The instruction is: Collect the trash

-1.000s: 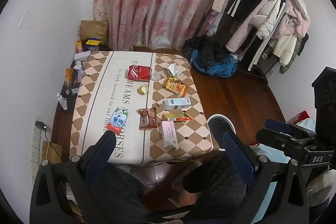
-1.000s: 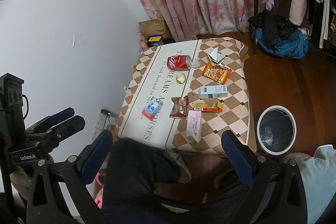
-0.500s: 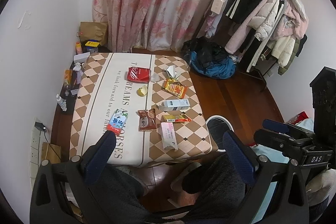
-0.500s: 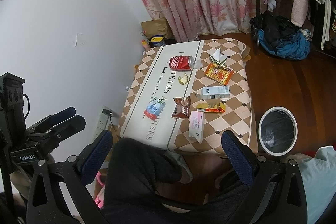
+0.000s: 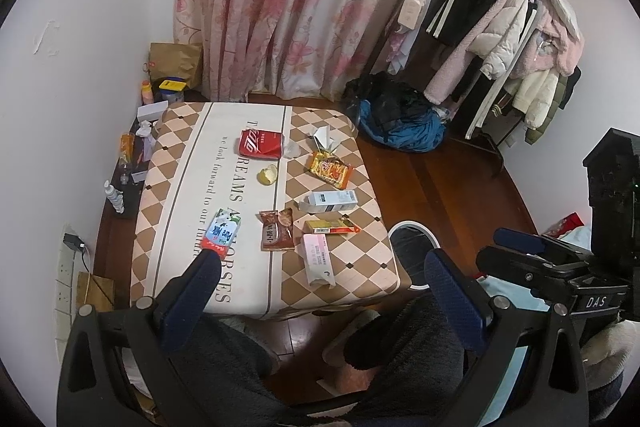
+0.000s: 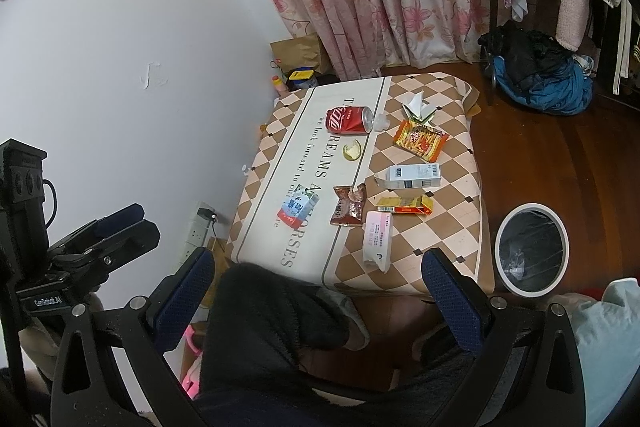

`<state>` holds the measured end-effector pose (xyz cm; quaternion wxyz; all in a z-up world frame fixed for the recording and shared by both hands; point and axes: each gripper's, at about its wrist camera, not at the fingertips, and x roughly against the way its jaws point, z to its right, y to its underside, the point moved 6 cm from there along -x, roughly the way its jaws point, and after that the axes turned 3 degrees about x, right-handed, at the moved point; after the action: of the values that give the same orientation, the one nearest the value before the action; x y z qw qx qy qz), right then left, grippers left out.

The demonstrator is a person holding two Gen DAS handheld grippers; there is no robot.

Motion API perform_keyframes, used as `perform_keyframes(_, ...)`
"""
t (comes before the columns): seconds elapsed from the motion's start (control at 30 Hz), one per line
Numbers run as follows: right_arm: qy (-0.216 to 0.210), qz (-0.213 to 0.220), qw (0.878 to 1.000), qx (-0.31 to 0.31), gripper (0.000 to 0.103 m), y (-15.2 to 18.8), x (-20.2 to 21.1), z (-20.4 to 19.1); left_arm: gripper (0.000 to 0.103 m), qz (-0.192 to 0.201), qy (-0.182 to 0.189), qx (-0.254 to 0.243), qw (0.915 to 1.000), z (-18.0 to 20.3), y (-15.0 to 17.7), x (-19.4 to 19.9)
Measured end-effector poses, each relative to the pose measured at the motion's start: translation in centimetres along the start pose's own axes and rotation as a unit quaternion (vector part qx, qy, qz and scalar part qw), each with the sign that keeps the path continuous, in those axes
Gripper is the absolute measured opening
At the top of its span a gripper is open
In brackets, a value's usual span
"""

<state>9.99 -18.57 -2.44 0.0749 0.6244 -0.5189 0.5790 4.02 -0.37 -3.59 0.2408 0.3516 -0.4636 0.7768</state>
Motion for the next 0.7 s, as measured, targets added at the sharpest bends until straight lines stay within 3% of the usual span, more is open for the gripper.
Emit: perform_keyframes(0.7, -0.001, 0.003, 1.000, 0.002, 0.103, 0.06, -0.18, -0.30, 0.103, 0.001, 0.003, 0.000, 1.0000, 0.09, 0.21, -0.02)
